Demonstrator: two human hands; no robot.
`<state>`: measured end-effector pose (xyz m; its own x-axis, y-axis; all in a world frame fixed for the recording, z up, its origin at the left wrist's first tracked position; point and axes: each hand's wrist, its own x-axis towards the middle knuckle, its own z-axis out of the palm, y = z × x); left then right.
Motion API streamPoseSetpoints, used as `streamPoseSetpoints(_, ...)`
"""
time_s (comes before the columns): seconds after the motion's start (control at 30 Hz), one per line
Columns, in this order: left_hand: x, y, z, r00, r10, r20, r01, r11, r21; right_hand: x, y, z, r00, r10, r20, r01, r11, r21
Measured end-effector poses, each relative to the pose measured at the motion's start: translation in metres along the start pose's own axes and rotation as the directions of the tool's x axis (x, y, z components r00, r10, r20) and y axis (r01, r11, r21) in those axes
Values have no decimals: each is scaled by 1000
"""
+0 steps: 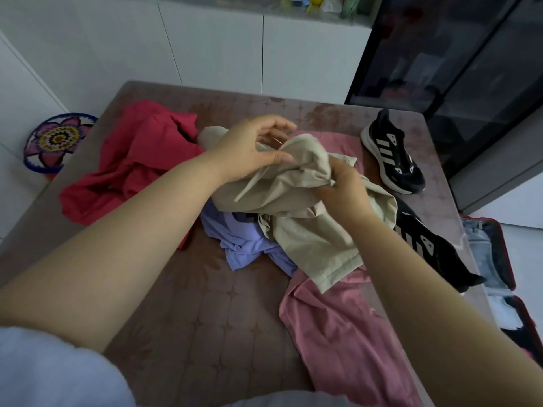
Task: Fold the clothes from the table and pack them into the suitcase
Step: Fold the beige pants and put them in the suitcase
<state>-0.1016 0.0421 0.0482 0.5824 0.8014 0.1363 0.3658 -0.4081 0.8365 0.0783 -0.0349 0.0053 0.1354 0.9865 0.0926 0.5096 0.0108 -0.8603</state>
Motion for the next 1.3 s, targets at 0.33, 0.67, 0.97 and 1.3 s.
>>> streamPoseSetpoints(0.33,-12,-69,22,972,-226,65,143,787,600,-30,56,-85,912,358,-201,-408,849,-336)
streamPoseSetpoints(0.67,-3,-74,64,976,-211,-43,199,805,559,-16,18,-23,980,136,147,-2,740,-673)
streamPoseSetpoints(0.97,-10,-45,73,980,131,-153,-66,927,370,10,20,19,976,64,207,108,686,-720)
streamPoseSetpoints(1.3,-12,-73,45,980,-196,31,135,775,617,18,13,-39,997,72,5,-64,921,-384)
